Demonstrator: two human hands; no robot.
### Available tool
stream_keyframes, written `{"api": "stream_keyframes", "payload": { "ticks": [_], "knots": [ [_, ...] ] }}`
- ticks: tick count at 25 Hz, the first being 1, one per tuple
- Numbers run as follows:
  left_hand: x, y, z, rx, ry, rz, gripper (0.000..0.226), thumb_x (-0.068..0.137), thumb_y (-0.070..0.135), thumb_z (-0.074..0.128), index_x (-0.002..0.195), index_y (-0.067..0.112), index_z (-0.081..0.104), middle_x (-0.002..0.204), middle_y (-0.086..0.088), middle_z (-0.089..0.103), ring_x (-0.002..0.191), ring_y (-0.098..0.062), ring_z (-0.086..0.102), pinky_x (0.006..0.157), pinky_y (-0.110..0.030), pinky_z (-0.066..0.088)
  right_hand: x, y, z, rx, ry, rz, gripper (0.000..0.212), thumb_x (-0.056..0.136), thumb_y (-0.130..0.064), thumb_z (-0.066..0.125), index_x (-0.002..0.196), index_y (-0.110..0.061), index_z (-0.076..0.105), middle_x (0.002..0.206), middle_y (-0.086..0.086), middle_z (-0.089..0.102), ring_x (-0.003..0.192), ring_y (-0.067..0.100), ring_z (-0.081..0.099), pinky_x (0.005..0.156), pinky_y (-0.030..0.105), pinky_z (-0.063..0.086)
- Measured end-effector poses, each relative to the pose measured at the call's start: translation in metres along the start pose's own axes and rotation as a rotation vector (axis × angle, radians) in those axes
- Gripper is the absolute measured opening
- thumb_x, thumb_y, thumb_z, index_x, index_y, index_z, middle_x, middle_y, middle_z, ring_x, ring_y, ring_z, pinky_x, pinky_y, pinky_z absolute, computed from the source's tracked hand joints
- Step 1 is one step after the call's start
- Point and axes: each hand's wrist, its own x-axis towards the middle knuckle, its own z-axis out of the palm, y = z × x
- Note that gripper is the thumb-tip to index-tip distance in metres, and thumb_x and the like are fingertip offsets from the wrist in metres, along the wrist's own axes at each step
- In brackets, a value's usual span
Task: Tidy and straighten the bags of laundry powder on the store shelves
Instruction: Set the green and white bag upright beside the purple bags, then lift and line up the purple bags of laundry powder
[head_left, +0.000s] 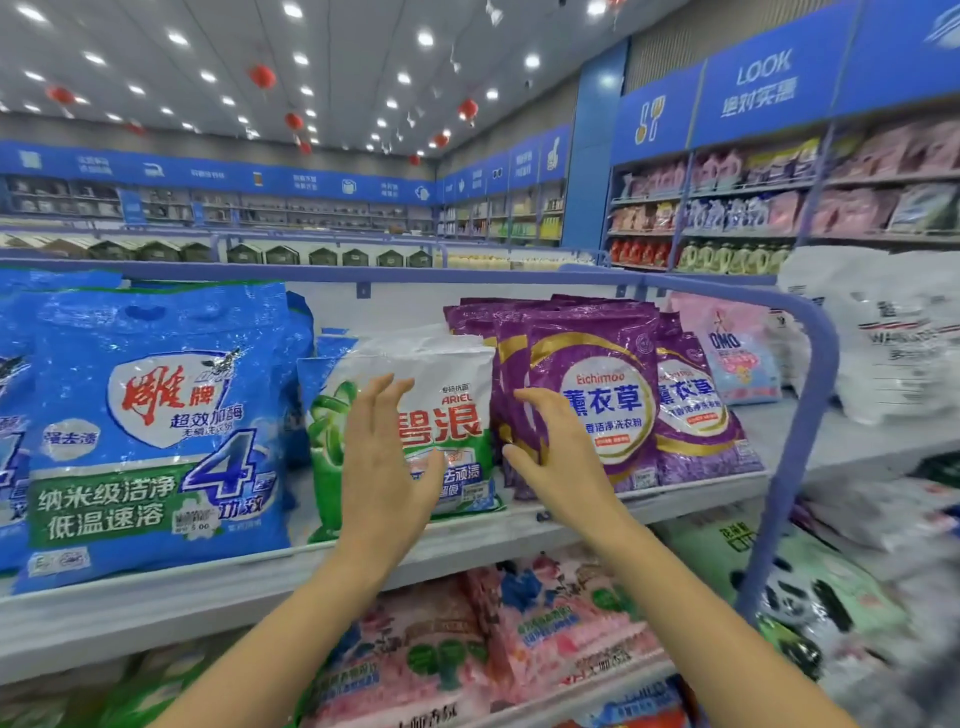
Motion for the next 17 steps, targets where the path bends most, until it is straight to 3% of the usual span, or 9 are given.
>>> {"api": "stream_keyframes", "payload": {
  "ticks": [3, 6, 10, 14, 17],
  "knots": [
    [-0.01, 0.036, 0.036, -0.148, -0.168, 0.118, 0.05, 0.074, 0.013, 0.063, 0.122, 0.009, 0.048, 0.124, -0.004, 0.047, 0.117, -0.01, 0.039, 0.102, -0.007, 0.024, -0.018, 0.023, -0.029, -0.059, 0.02, 0.0, 0.05, 0.087, -0.015, 0.062, 0.133, -0.015, 0.043, 0.138, 0.0, 0.042, 0.13, 0.012, 0.035, 0.108, 0.024, 0.029],
    [-0.026, 0.07, 0.084, -0.221, -0.391, 0.173, 0.049, 0.079, 0.017, 0.063, 0.125, 0.012, 0.047, 0.123, 0.002, 0.048, 0.114, -0.008, 0.043, 0.098, -0.019, 0.034, -0.041, 0.058, -0.072, -0.14, 0.025, 0.068, 0.052, 0.089, -0.017, 0.061, 0.136, -0.016, 0.04, 0.139, 0.0, 0.044, 0.13, 0.015, 0.038, 0.107, 0.03, 0.033],
    [-0.049, 0.117, 0.155, -0.185, -0.655, 0.245, 0.053, 0.085, 0.026, 0.062, 0.132, 0.015, 0.041, 0.13, -0.001, 0.046, 0.12, -0.017, 0.043, 0.097, -0.026, 0.034, -0.081, 0.122, -0.138, -0.324, 0.026, 0.23, 0.054, 0.09, -0.021, 0.059, 0.139, -0.016, 0.037, 0.138, 0.003, 0.046, 0.124, 0.022, 0.046, 0.101, 0.032, 0.037],
    [-0.074, 0.176, 0.232, -0.151, -0.83, 0.27, 0.055, 0.086, 0.029, 0.062, 0.134, 0.013, 0.04, 0.134, -0.002, 0.045, 0.125, -0.018, 0.042, 0.1, -0.025, 0.031, -0.126, 0.192, -0.214, -0.48, -0.079, 0.37, 0.056, 0.091, -0.026, 0.058, 0.14, -0.012, 0.034, 0.142, 0.005, 0.041, 0.131, 0.021, 0.036, 0.105, 0.028, 0.028],
    [-0.097, 0.224, 0.299, -0.091, -0.945, 0.229, 0.061, 0.088, 0.034, 0.06, 0.139, 0.014, 0.035, 0.141, 0.0, 0.04, 0.131, -0.019, 0.039, 0.107, -0.031, 0.032, -0.158, 0.251, -0.274, -0.605, -0.198, 0.46, 0.06, 0.091, -0.034, 0.056, 0.142, -0.014, 0.03, 0.144, 0.005, 0.037, 0.131, 0.022, 0.036, 0.107, 0.032, 0.03]
  ]
}}
